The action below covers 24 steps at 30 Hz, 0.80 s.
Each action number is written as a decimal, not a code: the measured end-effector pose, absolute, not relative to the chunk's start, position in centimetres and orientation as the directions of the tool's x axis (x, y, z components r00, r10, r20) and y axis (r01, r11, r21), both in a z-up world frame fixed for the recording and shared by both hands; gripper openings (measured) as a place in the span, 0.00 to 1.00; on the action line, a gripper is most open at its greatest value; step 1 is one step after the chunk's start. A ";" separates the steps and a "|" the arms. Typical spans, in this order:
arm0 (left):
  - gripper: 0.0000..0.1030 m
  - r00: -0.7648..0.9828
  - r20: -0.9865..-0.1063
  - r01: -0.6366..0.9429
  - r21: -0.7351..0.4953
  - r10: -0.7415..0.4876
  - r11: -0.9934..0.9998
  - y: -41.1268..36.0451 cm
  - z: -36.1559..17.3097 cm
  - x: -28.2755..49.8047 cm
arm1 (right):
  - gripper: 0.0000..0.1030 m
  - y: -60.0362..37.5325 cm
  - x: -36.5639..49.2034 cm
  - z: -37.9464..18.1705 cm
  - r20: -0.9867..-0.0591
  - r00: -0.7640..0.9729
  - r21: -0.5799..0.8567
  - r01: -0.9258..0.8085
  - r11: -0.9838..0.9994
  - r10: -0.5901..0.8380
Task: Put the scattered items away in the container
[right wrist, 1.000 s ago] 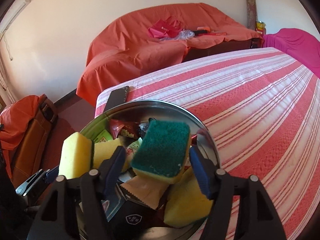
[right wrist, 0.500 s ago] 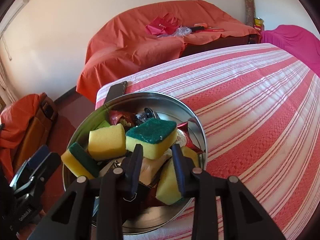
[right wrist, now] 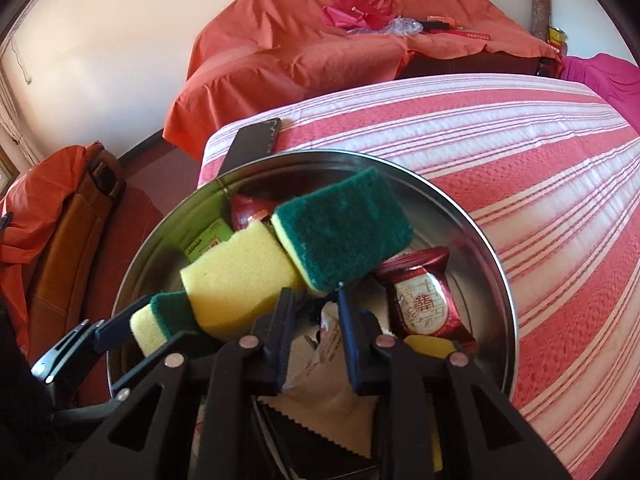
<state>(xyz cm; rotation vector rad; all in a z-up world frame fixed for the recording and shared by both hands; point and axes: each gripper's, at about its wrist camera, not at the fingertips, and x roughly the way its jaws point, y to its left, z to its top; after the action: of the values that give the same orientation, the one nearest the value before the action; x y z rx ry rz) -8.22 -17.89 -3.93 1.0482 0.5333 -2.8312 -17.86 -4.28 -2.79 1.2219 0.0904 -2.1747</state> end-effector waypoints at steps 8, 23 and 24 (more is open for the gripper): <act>0.70 -0.805 -0.594 0.211 -0.290 0.003 -0.934 -18.0 -2.2 -5.7 | 0.26 -3.7 -15.4 -0.7 -0.770 -0.427 0.163 0.587 -0.793 -0.474; 0.72 -0.824 -0.555 0.304 -0.258 -0.117 -0.917 -19.7 -1.4 -3.9 | 0.27 -7.2 -12.6 0.9 -0.757 -0.471 0.019 0.678 -0.735 -0.453; 0.72 -0.825 -0.553 0.308 -0.263 -0.118 -0.914 -19.8 -1.5 -3.8 | 0.27 -7.3 -12.5 0.9 -0.758 -0.469 0.020 0.679 -0.734 -0.454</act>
<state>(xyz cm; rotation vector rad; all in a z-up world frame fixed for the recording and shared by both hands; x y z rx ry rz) -3.82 -19.84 -1.48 0.8025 0.5074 -2.7555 -12.52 -7.30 0.90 1.0208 0.3747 -2.2037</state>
